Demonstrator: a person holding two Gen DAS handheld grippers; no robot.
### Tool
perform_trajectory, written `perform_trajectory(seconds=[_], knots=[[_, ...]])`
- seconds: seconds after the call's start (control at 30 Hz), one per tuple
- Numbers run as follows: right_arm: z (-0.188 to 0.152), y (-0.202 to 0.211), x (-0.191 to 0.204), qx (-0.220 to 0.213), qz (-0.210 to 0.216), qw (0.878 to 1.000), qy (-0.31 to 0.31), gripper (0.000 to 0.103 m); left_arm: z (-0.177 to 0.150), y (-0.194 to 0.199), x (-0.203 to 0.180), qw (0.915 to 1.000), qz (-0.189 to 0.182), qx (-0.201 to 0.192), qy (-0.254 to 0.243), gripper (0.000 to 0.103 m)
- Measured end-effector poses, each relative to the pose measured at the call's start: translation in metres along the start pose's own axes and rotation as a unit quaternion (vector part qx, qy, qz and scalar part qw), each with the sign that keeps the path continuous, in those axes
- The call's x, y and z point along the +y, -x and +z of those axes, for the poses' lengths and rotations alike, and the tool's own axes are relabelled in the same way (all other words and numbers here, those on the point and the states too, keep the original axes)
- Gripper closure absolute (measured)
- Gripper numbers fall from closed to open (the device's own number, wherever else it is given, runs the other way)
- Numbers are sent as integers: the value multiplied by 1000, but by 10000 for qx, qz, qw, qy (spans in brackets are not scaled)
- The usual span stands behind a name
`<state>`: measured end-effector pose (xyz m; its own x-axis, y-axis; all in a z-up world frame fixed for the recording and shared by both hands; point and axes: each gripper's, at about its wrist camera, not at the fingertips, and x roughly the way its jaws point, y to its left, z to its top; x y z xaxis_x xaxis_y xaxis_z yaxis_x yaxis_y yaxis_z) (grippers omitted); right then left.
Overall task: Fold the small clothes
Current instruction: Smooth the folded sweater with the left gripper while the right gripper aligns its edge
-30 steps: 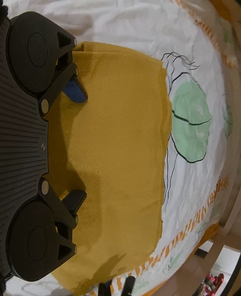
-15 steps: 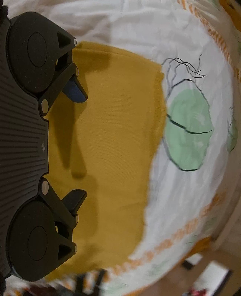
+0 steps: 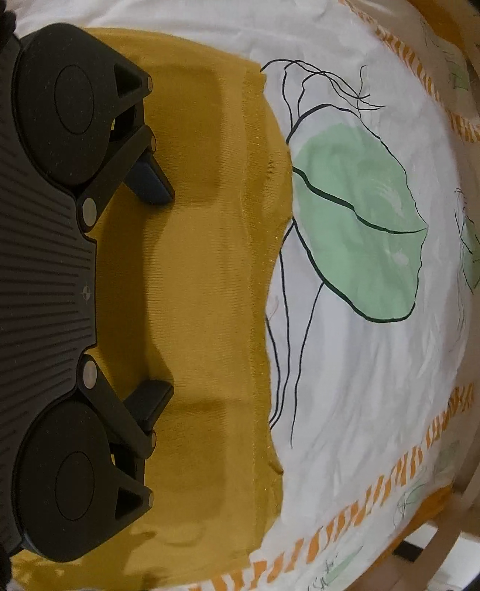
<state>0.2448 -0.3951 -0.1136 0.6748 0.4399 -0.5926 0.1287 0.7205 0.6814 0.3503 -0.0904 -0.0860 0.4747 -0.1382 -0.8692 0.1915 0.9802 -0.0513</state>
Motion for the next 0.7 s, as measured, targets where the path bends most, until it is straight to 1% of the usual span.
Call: perform_trajectory(seconds=[0.1, 0.2, 0.23, 0.37, 0.5, 0.63, 0.7], knots=[[0, 0, 0, 4, -2, 10000, 0, 0, 2, 5, 2, 9999, -18, 65, 148, 1], [0, 0, 0, 5, 2, 10000, -7, 0, -8, 18, 0, 9999, -29, 35, 164, 2], [1, 0, 0, 7, 6, 10000, -9, 0, -11, 22, 0, 9999, -61, 42, 137, 2], [1, 1, -2, 14, 31, 10000, 4, 0, -42, 35, -10, 9998, -171, 74, -33, 2], [1, 3, -5, 19, 81, 10000, 15, 0, -65, 41, -15, 9993, -146, 110, -335, 2], [2, 3, -8, 19, 165, 9999, 36, 0, -71, 54, -3, 9990, -309, 261, -172, 2], [3, 2, -9, 9, 216, 9998, 46, 0, -75, 63, 7, 9976, -546, 425, 21, 2]])
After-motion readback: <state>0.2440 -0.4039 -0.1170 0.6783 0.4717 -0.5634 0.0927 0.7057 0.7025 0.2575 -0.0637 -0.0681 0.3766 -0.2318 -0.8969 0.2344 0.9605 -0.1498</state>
